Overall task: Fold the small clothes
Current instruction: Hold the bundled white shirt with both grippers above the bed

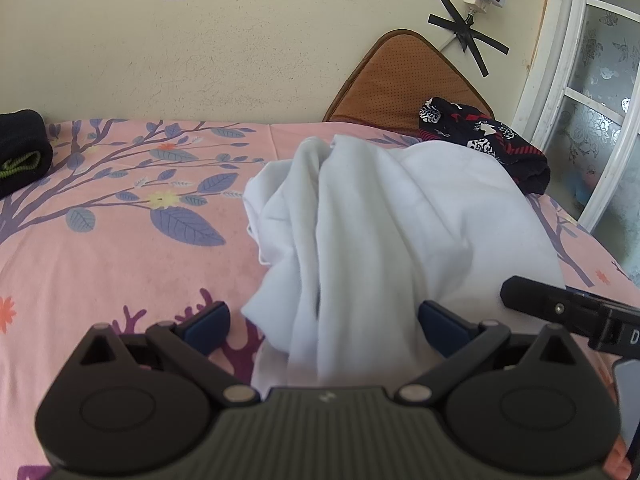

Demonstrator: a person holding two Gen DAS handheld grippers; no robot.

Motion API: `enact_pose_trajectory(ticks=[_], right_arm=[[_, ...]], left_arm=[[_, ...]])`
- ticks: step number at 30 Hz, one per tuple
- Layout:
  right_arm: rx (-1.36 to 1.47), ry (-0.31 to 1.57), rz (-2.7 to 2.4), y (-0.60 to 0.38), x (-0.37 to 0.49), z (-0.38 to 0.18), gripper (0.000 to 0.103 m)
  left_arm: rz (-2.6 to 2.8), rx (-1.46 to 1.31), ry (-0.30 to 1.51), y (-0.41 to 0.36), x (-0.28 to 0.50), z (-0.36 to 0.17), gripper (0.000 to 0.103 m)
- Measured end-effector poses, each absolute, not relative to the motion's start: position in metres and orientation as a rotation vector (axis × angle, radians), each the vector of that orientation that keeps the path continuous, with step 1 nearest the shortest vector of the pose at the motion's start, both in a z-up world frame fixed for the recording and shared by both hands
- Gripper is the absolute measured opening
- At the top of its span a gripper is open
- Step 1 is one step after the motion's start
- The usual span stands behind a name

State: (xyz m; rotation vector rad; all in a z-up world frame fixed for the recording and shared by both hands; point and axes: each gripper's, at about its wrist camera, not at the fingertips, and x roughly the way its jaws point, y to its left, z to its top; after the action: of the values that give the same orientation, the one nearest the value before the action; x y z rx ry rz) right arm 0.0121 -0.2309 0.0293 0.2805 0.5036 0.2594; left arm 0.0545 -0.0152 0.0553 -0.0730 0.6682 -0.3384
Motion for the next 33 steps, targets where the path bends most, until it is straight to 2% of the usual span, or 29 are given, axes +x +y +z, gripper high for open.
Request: enact_pose_trajectory(ticks=[33], right_arm=[[0.279,0.499,0.289,-0.2323,0.0133,0.0285,0.096]], left_arm=[[-0.338,-0.075,0.668,-0.0145,0.0553,0.0549,0.103]])
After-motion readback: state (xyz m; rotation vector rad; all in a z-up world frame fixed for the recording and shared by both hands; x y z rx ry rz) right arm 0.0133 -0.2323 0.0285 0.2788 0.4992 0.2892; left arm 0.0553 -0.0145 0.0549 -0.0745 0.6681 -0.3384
